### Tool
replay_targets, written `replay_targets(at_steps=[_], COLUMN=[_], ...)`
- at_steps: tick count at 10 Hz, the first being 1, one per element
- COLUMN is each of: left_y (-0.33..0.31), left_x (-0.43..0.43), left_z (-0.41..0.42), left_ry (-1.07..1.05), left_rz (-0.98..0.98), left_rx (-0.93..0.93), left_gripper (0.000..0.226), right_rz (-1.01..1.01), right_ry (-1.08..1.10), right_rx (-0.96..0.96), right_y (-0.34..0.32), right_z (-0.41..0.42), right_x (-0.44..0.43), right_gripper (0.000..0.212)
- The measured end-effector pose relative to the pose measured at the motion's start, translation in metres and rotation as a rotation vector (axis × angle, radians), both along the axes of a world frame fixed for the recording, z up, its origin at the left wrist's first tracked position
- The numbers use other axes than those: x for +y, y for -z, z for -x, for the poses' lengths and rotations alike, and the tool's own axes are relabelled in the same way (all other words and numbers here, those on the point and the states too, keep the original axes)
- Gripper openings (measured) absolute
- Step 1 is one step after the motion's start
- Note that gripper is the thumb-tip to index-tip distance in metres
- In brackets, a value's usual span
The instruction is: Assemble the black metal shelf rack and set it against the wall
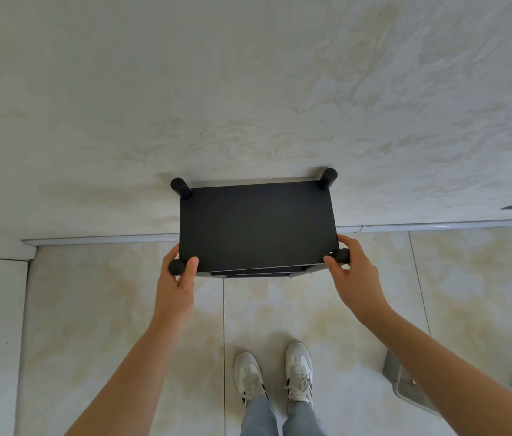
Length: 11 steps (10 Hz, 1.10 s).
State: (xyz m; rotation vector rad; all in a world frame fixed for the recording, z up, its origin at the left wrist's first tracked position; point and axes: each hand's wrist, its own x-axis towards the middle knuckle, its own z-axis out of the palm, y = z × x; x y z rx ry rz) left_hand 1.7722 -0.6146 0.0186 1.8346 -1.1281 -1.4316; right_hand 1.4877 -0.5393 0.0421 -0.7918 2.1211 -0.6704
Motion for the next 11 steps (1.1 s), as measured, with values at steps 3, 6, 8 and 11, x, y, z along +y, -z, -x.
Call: replay_targets(at_steps=[3, 6, 8, 11], left_y=[0.01, 0.007, 0.001, -0.027], left_x=[0.013, 0.012, 0.009, 0.013], left_z=[-0.003, -0.007, -0.011, -0.016], left_ry=[0.01, 0.038, 0.086, 0.173], left_rz=[0.07, 0.049, 0.043, 0.022], left_rx=[-0.069, -0.082, -0.125, -0.296], left_gripper=[0.053, 0.057, 0.051, 0.052], right_rz=[0.088, 0.085, 0.065, 0.006], right_ry=[0.043, 0.078, 0.071, -0.123], right_rx=[-0.031, -0.015, -0.005, 0.207], right_y=[0.01, 0.018, 0.016, -0.018], right_z=[0.0, 0.0, -0.001, -0.009], right_x=[-0.001, 0.006, 0.008, 0.021], right_gripper=[0.044, 0.041, 0.052, 0.055])
